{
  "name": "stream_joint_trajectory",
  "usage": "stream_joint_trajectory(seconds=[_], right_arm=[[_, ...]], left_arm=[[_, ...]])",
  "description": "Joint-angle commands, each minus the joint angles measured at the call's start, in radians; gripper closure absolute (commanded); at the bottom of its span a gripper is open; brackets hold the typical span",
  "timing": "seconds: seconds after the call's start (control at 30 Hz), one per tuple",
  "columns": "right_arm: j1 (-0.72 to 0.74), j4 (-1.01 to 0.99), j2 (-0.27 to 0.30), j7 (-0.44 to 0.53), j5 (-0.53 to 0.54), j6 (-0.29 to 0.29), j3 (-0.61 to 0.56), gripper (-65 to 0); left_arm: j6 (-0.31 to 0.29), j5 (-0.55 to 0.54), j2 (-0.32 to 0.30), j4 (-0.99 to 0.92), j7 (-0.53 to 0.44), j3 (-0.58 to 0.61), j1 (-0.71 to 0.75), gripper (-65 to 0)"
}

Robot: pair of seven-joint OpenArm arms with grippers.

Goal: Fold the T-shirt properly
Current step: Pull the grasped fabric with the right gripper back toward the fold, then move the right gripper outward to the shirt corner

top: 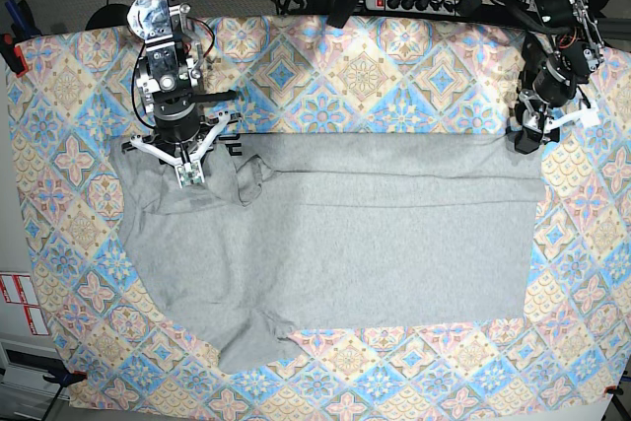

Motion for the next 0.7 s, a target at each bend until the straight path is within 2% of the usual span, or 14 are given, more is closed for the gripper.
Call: stream_joint_trajectory(seconds=[0.0, 0.13, 0.4, 0.53, 0.67], right_arm=[[0.010, 0.020, 0.004, 0.024, -0.003, -0.007, 0.003, -5.5], [0.009, 0.045, 0.004, 0.022, -0.002, -0.007, 0.003, -5.5], [-0.003, 0.063, 0.002, 0.021, -0.002, -0.007, 0.063, -5.5], [-0.005, 0.063, 0.001, 0.021, -0.002, -0.007, 0.075, -5.5], [-0.011, 0.063, -0.001, 0.019, -0.002, -0.007, 0.080, -5.6]], left_arm=[[-0.010, -0.017, -0.017, 0.011, -0.006, -0.005, -0.006, -39.7], [-0.010, -0.016, -0.010, -0.010, -0.003, 0.000, -0.038, -39.7], [-0.010, -0.017, -0.013, -0.193, -0.002, -0.002, -0.084, -39.7], [-0.010, -0.023, -0.010, -0.200, 0.001, 0.000, -0.082, -39.7], [-0.010, -0.040, -0.009, -0.171, 0.075, -0.005, -0.055, -39.7]])
